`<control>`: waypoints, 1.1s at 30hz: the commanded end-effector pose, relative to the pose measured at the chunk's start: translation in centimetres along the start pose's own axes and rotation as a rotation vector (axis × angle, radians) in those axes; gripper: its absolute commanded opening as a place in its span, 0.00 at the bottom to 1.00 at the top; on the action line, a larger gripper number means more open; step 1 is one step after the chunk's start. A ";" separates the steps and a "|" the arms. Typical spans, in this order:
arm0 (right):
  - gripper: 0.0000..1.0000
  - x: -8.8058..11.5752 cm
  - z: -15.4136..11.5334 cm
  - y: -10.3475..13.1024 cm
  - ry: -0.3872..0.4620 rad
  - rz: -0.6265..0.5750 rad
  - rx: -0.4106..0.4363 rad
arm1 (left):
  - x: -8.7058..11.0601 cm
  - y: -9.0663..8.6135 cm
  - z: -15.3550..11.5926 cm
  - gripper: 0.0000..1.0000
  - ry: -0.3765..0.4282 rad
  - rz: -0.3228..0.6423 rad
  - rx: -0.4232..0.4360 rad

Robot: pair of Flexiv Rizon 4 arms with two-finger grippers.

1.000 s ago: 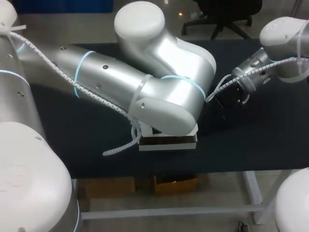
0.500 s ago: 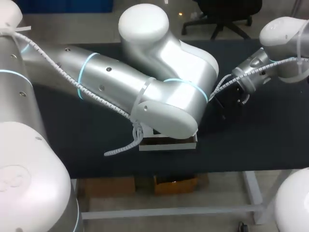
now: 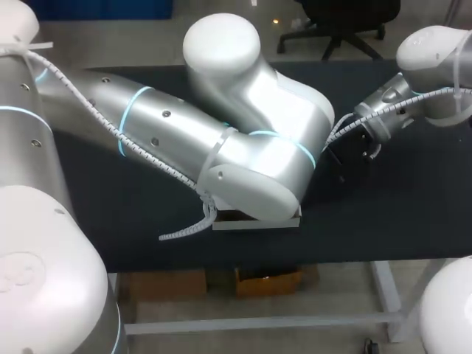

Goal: Assemble the packaging by folding the flat box into shape, placing the metal phone stand inside, and closing the box properly

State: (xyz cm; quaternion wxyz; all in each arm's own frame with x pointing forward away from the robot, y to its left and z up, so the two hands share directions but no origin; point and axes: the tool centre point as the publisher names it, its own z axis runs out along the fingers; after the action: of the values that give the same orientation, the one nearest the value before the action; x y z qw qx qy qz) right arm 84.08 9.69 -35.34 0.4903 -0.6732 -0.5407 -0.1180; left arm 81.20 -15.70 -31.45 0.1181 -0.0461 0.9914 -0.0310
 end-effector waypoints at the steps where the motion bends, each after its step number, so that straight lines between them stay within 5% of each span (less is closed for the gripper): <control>1: 0.40 0.0 0.0 0.0 0.000 0.000 0.002 | 0.1 -0.2 0.6 0.73 -0.014 -0.002 -0.004; 20: 0.40 0.0 0.0 0.0 0.000 0.000 0.002 | -1.0 0.0 1.9 0.76 -0.069 -0.016 0.013; 33: 0.40 0.0 0.0 0.0 0.000 0.000 0.002 | -1.2 -0.1 2.3 0.69 -0.125 -0.005 0.002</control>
State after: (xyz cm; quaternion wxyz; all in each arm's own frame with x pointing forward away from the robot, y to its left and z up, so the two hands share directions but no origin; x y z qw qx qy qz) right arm 84.08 9.71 -35.33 0.4904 -0.6731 -0.5408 -0.1181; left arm 83.12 -15.42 -32.90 0.1735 -0.0496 0.9830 -0.0331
